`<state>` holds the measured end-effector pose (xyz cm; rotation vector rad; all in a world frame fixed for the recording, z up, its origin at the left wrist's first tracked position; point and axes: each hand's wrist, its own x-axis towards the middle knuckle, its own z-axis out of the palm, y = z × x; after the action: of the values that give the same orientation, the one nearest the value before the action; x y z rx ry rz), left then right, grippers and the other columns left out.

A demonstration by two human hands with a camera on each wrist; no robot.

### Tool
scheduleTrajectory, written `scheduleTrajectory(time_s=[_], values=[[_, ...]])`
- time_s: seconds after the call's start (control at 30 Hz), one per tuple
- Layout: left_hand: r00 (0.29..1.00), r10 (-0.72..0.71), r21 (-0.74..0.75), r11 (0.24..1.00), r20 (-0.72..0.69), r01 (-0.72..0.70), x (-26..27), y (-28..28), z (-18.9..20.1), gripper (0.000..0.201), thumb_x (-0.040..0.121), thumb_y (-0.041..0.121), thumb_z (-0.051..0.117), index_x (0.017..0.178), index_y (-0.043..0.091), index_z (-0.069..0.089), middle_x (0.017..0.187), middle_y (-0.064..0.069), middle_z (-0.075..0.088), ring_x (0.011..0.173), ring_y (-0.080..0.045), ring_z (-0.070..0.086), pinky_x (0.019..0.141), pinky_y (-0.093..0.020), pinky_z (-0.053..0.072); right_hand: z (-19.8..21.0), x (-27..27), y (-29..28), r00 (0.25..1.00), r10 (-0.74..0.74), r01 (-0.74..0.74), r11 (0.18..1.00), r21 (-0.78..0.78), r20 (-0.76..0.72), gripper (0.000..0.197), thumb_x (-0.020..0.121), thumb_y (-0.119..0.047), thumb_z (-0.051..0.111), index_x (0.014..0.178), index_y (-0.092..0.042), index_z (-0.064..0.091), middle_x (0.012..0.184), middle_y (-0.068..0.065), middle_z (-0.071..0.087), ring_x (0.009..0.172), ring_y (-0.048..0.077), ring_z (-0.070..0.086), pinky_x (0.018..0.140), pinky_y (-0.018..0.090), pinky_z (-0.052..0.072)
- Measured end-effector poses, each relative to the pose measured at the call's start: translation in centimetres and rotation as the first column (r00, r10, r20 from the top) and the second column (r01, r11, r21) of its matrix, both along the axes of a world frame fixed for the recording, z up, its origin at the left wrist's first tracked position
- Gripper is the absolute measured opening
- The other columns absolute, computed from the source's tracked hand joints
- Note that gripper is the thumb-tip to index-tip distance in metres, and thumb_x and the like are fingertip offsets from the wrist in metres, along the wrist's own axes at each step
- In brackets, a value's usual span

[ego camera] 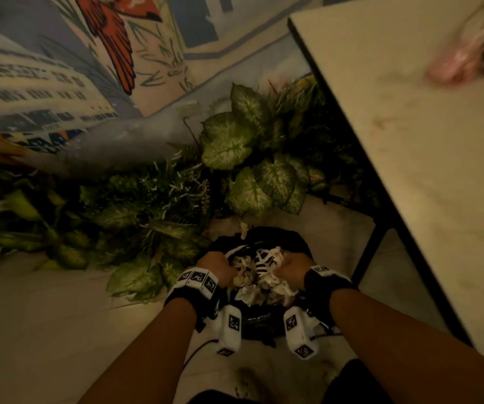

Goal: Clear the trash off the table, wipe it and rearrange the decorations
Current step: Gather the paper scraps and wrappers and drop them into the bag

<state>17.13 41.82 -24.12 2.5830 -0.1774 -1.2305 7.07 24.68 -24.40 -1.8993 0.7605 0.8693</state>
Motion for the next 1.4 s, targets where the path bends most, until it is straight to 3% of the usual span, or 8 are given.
scheduleTrajectory(time_s=[0.13, 0.23, 0.4, 0.87, 0.97, 1.07, 1.2, 1.4], values=[[0.998, 0.03, -0.163, 0.986, -0.049, -0.037, 0.3, -2.5, 8.9, 0.013, 0.088, 0.021, 0.064, 0.09, 0.007, 0.065, 0.086, -0.009, 0.063, 0.077, -0.023, 0.062, 0.066, -0.032, 0.052, 9.5, -0.7, 0.1, 0.998, 0.047, -0.049, 0.998, 0.047, 0.038, 0.037, 0.094, -0.028, 0.053, 0.123, -0.008, 0.058, 0.129, 0.011, 0.056, 0.112, 0.028, 0.056, 0.101, 0.04, 0.046], [0.967, 0.208, -0.334, 0.91, -0.148, -0.247, 0.9, -6.0, 14.6, 0.007, 0.09, 0.013, 0.06, 0.093, 0.007, 0.063, 0.082, -0.014, 0.066, 0.071, -0.024, 0.063, 0.063, -0.034, 0.054, 15.7, -1.1, -1.6, 0.986, 0.033, -0.042, 0.998, 0.052, 0.164, 0.036, 0.091, -0.032, 0.057, 0.112, -0.005, 0.065, 0.116, 0.016, 0.063, 0.101, 0.028, 0.06, 0.093, 0.041, 0.051], [0.968, 0.229, -0.527, 0.812, -0.107, -0.25, 0.1, -14.0, 21.1, 0.004, 0.089, 0.008, 0.061, 0.086, 0.006, 0.062, 0.073, -0.014, 0.063, 0.067, -0.026, 0.06, 0.068, -0.04, 0.054, 24.2, -4.4, -9.3, 0.91, 0.104, -0.066, 0.992, -0.105, 0.402, 0.035, 0.089, -0.038, 0.059, 0.112, -0.012, 0.063, 0.115, 0.006, 0.064, 0.104, 0.023, 0.059, 0.091, 0.036, 0.049], [0.972, 0.227, -0.592, 0.777, -0.053, -0.214, -12.3, -40.2, 23.1, 0.008, 0.085, 0.01, 0.067, 0.09, 0.005, 0.064, 0.086, -0.013, 0.065, 0.074, -0.025, 0.063, 0.072, -0.039, 0.055, 27.6, -21.4, -43.6, 0.926, 0.027, 0.089, 0.954, -0.287, 0.377, 0.019, 0.086, -0.035, 0.065, 0.1, -0.021, 0.065, 0.099, -0.01, 0.061, 0.084, 0.003, 0.058, 0.07, 0.016, 0.045], [0.989, 0.111, -0.528, 0.848, 0.1, -0.042, -14.2, -44.9, 22.6, 0.016, 0.083, 0.018, 0.07, 0.096, 0.015, 0.06, 0.098, -0.009, 0.063, 0.085, -0.027, 0.061, 0.078, -0.039, 0.053, 27.9, -23.5, -48.4, 0.934, -0.003, 0.118, 0.947, -0.3, 0.357, 0.017, 0.088, -0.035, 0.063, 0.101, -0.025, 0.064, 0.101, -0.01, 0.062, 0.092, 0.015, 0.062, 0.08, 0.029, 0.051], [0.94, -0.147, -0.335, 0.908, 0.308, 0.252, -15.3, -49.3, 22.3, 0.049, 0.085, 0.025, 0.067, 0.13, 0.021, 0.047, 0.128, -0.006, 0.053, 0.11, -0.025, 0.055, 0.089, -0.03, 0.043, 27.1, -24.9, -51.4, 0.926, -0.06, 0.192, 0.925, -0.327, 0.373, 0.027, 0.085, -0.032, 0.067, 0.11, -0.024, 0.061, 0.11, -0.005, 0.061, 0.102, 0.017, 0.06, 0.091, 0.035, 0.05], [0.831, -0.389, -0.168, 0.859, 0.398, 0.483, -15.2, -54.4, 22.1, 0.082, 0.084, 0.018, 0.06, 0.149, 0.034, 0.013, 0.157, -0.006, 0.01, 0.134, -0.03, 0.037, 0.105, -0.037, 0.04, 25.3, -25.3, -52.5, 0.925, -0.098, 0.219, 0.927, -0.304, 0.367, 0.051, 0.079, -0.038, 0.073, 0.123, -0.026, 0.053, 0.129, -0.003, 0.054, 0.109, 0.017, 0.056, 0.094, 0.035, 0.049], [0.677, -0.689, 0.051, 0.709, 0.259, 0.703, -13.7, -59.5, 22.4, 0.131, 0.056, 0.029, 0.09, 0.139, 0.059, -0.007, 0.15, 0.004, -0.037, 0.145, -0.041, 0.004, 0.105, -0.056, 0.037, 22.9, -23.5, -51.3, 0.96, 0.106, 0.019, 0.898, -0.44, 0.258, 0.092, 0.076, -0.048, 0.072, 0.148, -0.029, 0.018, 0.155, 0.0, 0.017, 0.142, 0.026, 0.018, 0.113, 0.04, 0.026]])
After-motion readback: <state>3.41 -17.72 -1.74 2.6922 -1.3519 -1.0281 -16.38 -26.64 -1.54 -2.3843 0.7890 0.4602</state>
